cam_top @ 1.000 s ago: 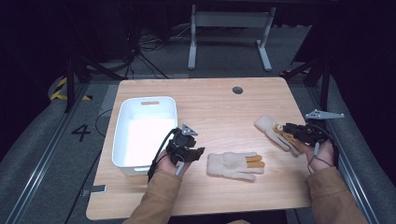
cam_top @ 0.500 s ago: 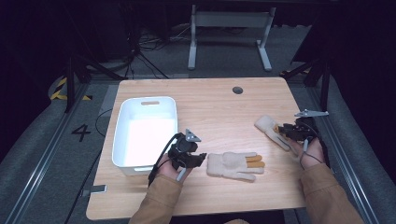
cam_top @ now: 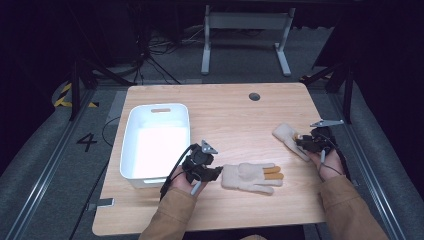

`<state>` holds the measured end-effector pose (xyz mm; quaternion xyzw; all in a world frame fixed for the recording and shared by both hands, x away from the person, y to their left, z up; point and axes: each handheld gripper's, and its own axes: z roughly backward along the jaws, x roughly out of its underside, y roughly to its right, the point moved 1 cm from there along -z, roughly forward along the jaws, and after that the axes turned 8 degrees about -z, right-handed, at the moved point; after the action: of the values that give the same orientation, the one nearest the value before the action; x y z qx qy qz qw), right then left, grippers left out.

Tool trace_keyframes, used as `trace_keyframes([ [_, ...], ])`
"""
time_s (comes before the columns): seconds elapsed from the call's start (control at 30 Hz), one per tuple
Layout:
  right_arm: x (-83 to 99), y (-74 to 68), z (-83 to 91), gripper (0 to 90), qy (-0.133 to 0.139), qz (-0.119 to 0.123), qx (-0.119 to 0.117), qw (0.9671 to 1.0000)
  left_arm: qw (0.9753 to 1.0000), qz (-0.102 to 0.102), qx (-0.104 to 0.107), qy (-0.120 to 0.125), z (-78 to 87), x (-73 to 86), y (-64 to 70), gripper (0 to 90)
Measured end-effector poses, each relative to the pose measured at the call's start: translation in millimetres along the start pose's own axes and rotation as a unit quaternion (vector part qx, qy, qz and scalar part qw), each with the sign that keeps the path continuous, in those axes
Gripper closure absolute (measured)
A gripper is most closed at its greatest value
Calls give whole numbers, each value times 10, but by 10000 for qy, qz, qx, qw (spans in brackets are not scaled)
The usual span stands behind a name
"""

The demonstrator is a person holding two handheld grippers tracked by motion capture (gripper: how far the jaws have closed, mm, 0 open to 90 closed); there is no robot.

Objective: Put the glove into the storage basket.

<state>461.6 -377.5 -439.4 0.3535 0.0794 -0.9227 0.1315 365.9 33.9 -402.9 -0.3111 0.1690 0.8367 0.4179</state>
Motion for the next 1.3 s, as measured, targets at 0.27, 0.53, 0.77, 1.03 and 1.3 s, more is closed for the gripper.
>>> trace_keyframes([
  [0.27, 11, 0, -74, 626, -344, 148, 160, 9992, 10000, -35, 53, -72, -31, -2, 12, 542],
  [0.53, -9, -21, -24, 737, -360, 239, 127, 9990, 9999, -20, 72, -72, -40, 2, 12, 543],
  [0.77, -90, -68, 114, 754, -569, 396, 131, 9975, 9999, -7, 109, -84, -36, 1, 8, 545],
  [1.03, -173, -74, 314, 760, -645, 470, 20, 9968, 9999, -14, 138, -75, -31, -3, 10, 546],
  [1.3, -238, -105, 520, 764, -732, 587, -100, 9955, 9998, -44, 177, -105, -37, -12, 15, 545],
])
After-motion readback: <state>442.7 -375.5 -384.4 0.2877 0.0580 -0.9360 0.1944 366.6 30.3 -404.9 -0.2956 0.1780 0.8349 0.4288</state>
